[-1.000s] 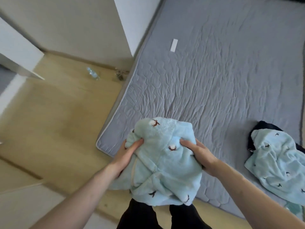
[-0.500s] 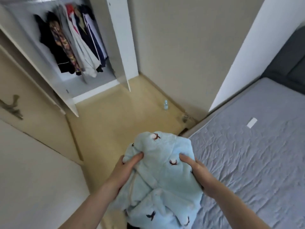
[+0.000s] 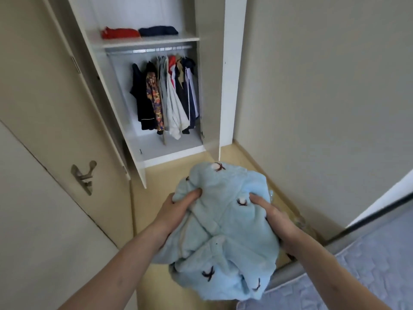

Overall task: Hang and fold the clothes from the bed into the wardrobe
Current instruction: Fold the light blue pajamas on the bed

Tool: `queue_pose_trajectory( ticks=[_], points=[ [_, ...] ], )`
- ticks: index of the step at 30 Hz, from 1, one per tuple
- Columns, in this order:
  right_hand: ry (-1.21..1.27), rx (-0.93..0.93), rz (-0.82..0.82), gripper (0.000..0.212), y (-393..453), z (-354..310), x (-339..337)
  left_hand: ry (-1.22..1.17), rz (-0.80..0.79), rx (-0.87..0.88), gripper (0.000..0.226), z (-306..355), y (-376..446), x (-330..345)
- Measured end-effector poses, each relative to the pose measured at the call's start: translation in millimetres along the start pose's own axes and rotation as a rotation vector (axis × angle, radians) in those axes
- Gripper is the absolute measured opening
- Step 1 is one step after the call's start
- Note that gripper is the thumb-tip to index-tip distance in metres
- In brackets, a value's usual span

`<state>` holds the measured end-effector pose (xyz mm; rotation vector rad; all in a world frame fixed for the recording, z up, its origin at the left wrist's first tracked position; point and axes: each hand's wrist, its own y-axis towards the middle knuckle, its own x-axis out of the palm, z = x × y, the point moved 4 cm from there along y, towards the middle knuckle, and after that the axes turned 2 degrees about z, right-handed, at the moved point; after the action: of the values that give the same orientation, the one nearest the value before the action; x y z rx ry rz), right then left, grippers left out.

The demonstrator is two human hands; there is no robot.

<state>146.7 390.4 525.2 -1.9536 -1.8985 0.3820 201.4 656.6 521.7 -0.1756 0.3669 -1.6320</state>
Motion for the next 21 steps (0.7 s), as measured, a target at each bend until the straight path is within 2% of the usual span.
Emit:
queue_pose_trajectory(
  ticks=[3,7,12,14,17,21],
  points=[
    [-0.035,-0.062,-0.081,0.053,49,-42,10,-0.004,0.052,0.029,0.039,33,48,-13],
    [-0.041,-0.123,-0.147,0.056,121,-99,16,-0.036,0.135,0.053,0.048,82,112,-24],
    [-0.046,-0.253,-0.252,0.037,205,-183,26,-0.032,0.218,0.079,0.079,143,189,-41],
    [-0.038,-0.255,-0.256,0.041,236,-214,33,-0.035,0.238,0.094,0.084,170,215,-52],
    [-0.072,-0.248,-0.286,0.050,280,-256,47,-0.034,0.240,0.143,0.074,209,251,-68],
    [-0.087,-0.273,-0.275,0.057,338,-311,65,-0.057,0.243,0.210,0.042,258,303,-86]
  ],
)
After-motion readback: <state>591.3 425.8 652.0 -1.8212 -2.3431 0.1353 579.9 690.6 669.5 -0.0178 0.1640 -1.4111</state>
